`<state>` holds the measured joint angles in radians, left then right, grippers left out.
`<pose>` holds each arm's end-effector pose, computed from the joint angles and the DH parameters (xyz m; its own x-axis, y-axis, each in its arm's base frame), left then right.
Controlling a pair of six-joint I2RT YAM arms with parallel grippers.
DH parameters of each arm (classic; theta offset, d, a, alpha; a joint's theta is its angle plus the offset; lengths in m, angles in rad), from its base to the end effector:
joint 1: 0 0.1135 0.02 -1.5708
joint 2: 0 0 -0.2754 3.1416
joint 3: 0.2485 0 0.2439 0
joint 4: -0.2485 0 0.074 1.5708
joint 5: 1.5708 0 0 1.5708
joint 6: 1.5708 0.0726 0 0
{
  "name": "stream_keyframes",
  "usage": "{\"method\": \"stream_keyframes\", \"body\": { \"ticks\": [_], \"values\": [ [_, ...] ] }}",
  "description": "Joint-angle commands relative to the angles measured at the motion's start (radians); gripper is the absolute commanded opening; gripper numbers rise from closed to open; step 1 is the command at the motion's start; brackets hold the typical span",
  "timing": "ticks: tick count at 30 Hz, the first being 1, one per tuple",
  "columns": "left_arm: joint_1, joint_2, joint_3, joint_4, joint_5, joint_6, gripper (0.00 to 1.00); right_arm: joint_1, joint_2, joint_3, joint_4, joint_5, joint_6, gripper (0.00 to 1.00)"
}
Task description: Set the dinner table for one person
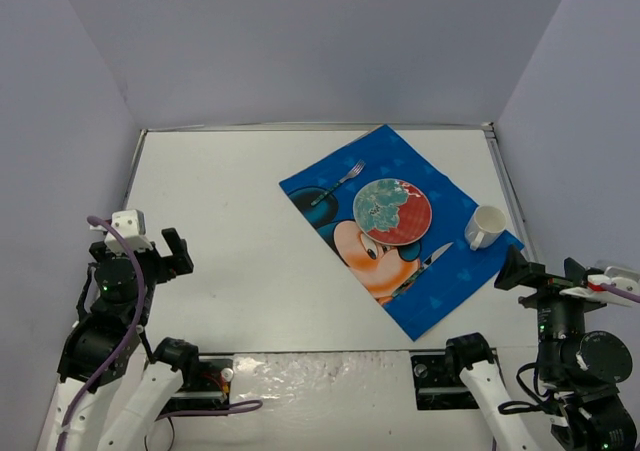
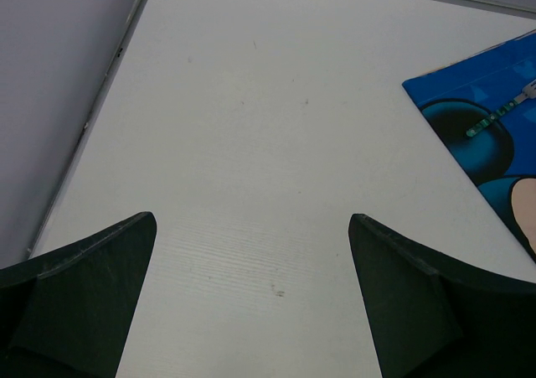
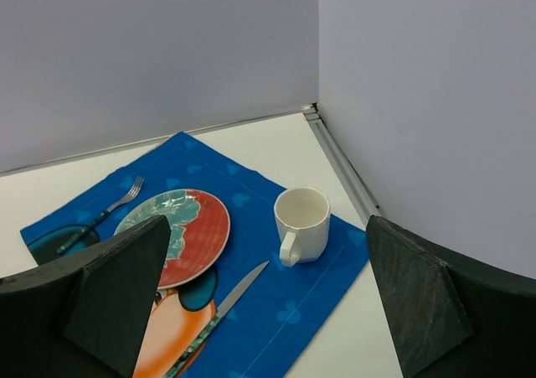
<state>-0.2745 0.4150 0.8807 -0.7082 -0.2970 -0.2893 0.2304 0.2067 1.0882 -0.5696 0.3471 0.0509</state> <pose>0.0938 -0.0044 0.3499 -0.2175 -0.2222 -0.9505 -0.0796 0.9745 -0.2096 -0.0042 -0.0263 0.4343 0.3035 0.1203 -0.9452 0.0851 0.9846 0.1527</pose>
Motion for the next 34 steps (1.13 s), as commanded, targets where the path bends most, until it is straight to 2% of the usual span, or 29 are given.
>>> {"method": "stream_keyframes", "body": {
  "ticks": [1,34],
  "values": [
    [0.003,0.019,0.009,0.043,-0.019,0.021,0.97,0.006,-0.003,0.000,0.053,0.042,-0.006,1.00],
    [0.003,0.074,0.022,0.083,-0.028,0.026,0.97,0.006,0.017,0.042,0.004,0.052,-0.012,1.00]
  ]
}}
